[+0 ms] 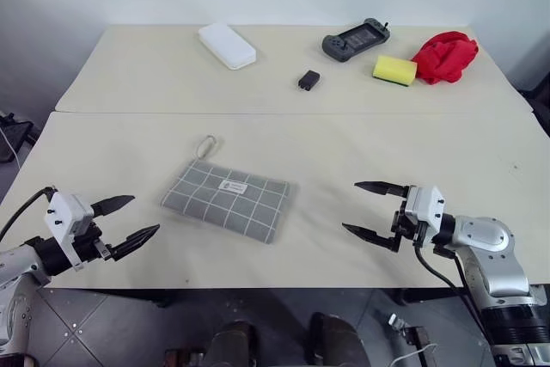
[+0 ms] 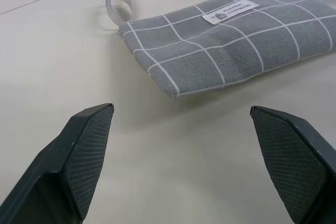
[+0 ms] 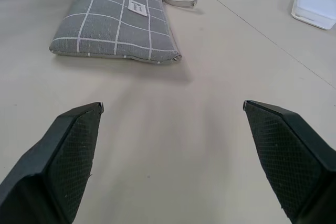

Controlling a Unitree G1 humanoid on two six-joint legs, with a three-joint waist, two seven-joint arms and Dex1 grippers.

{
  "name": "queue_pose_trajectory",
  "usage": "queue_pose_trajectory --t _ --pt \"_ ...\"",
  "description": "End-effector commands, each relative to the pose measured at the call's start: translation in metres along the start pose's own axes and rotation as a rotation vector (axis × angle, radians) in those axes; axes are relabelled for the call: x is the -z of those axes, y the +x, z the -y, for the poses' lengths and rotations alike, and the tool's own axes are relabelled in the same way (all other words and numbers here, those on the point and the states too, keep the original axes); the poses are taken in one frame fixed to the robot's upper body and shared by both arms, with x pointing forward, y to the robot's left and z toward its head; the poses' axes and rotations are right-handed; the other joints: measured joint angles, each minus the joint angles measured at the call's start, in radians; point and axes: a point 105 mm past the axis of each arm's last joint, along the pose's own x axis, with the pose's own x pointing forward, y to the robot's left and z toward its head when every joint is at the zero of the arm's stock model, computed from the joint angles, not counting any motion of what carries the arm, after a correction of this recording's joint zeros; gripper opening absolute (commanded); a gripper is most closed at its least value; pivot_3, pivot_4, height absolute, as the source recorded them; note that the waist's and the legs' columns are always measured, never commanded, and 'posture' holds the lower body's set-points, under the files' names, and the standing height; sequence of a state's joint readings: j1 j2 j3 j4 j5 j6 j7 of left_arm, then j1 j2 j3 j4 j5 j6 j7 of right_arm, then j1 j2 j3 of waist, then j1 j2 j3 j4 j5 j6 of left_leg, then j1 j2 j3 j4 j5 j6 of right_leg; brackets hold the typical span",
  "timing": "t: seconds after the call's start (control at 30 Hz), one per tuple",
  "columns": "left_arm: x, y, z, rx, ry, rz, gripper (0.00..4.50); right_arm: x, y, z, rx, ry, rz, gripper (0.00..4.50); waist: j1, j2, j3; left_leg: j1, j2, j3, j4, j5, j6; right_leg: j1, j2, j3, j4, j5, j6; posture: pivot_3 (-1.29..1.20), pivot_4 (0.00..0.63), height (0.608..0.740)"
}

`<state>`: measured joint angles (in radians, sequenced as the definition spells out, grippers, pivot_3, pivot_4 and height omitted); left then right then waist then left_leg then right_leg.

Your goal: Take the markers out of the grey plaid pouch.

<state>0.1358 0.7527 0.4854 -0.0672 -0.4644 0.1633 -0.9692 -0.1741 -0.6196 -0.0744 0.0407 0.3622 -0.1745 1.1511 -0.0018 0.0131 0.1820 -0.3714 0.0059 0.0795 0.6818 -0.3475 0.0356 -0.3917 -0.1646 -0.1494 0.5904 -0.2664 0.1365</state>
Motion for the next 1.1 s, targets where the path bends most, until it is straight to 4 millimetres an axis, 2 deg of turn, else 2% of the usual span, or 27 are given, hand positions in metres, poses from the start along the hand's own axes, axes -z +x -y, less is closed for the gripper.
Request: queue_pose_trajectory --t 0.03,0.07,0.13,0.2,0.33,0.43,0.53,0.7,0.77,0.83,0.97,1.1 --pt "-0.012 -0.001 0.0 0.006 0.05 0.031 4.43 -0.008 -0.001 0.004 0.006 -0.038 0.013 4.5 0.0 0.0 0.0 0.0 0.0 0.0 0.0 0.0 0.0 0.0 0.0 0.0 0.0 0.0 0.0 0.0 0.15 0.74" --pt "-0.015 -0.001 -0.002 -0.001 0.016 0.056 4.43 -0.008 0.0 0.003 0.003 -0.029 0.017 4.5 0.0 0.0 0.0 0.0 0.0 0.0 0.0 0.0 0.0 0.0 0.0 0.0 0.0 0.0 0.0 0.0 0.15 0.74" --pt "-0.018 -0.007 -0.002 0.041 -0.077 0.054 4.5 -0.014 0.004 0.001 -0.019 0.002 0.039 4.1 0.0 0.0 0.0 0.0 0.0 0.0 0.0 0.0 0.0 0.0 0.0 0.0 0.0 0.0 0.0 0.0 0.15 0.74" --pt "-0.019 -0.018 0.0 0.102 -0.221 0.029 4.5 -0.029 0.013 -0.005 -0.07 0.016 0.075 3.56 -0.001 0.0 0.0 0.0 0.0 0.0 0.0 0.0 0.0 0.0 0.0 0.0 0.0 0.0 0.0 0.0 0.15 0.74" --pt "-0.021 -0.029 -0.019 0.051 -0.406 0.027 4.5 -0.047 0.041 -0.014 -0.151 -0.014 0.058 2.22 -0.005 0.0 0.0 0.001 0.003 0.001 0.0 0.0 -0.001 -0.001 0.003 0.002 0.001 0.0 -0.001 0.0 0.15 0.74" --pt "-0.012 -0.014 -0.035 0.006 -0.606 -0.058 4.5 -0.046 0.073 -0.024 -0.201 -0.043 0.009 1.16 0.0 0.0 0.0 0.002 0.004 0.002 0.0 0.0 -0.002 -0.001 0.004 0.003 0.002 -0.001 -0.001 0.0 0.15 0.74" --pt "-0.011 0.01 -0.04 0.015 -0.693 -0.087 4.5 -0.04 0.098 -0.026 -0.179 -0.073 -0.011 0.09 0.007 -0.001 0.0 0.001 0.003 0.001 0.001 0.0 -0.003 -0.002 0.004 0.003 0.004 -0.001 -0.002 0.0 0.15 0.74" --pt "-0.019 0.059 -0.043 0.066 -0.798 -0.129 4.5 -0.026 0.137 -0.035 -0.188 -0.125 -0.043 0.04 -0.004 -0.006 -0.001 0.0 -0.005 0.001 0.001 0.0 -0.003 -0.003 0.004 0.005 0.006 -0.001 -0.002 0.0 0.15 0.74" --pt "-0.021 0.076 -0.045 0.072 -0.828 -0.153 4.5 -0.02 0.146 -0.04 -0.201 -0.13 -0.056 0.04 -0.007 -0.007 -0.002 0.0 -0.005 0.001 0.001 0.001 -0.003 -0.003 0.005 0.005 0.006 -0.001 -0.002 0.0 0.15 0.74" --pt "-0.023 0.084 -0.047 0.08 -0.84 -0.173 4.5 -0.018 0.149 -0.042 -0.21 -0.137 -0.061 0.04 -0.014 -0.007 -0.002 0.0 -0.004 0.001 0.001 0.001 -0.004 -0.003 0.007 0.005 0.005 -0.001 -0.002 0.0 0.15 0.74" --pt "-0.019 0.098 -0.035 0.155 -0.87 -0.258 4.5 -0.008 0.148 -0.047 -0.237 -0.149 -0.103 0.04 -0.027 -0.007 -0.002 0.0 -0.003 0.001 0.0 0.001 -0.004 -0.003 0.008 0.005 0.005 -0.001 -0.002 0.0 0.15 0.74" --pt "-0.016 0.1 -0.009 0.285 -0.879 -0.373 4.5 0.0 0.143 -0.04 -0.21 -0.175 -0.147 0.04 -0.028 -0.008 -0.002 0.002 -0.002 0.002 0.0 0.001 -0.004 -0.003 0.009 0.007 0.005 -0.001 -0.002 0.0 0.15 0.74"
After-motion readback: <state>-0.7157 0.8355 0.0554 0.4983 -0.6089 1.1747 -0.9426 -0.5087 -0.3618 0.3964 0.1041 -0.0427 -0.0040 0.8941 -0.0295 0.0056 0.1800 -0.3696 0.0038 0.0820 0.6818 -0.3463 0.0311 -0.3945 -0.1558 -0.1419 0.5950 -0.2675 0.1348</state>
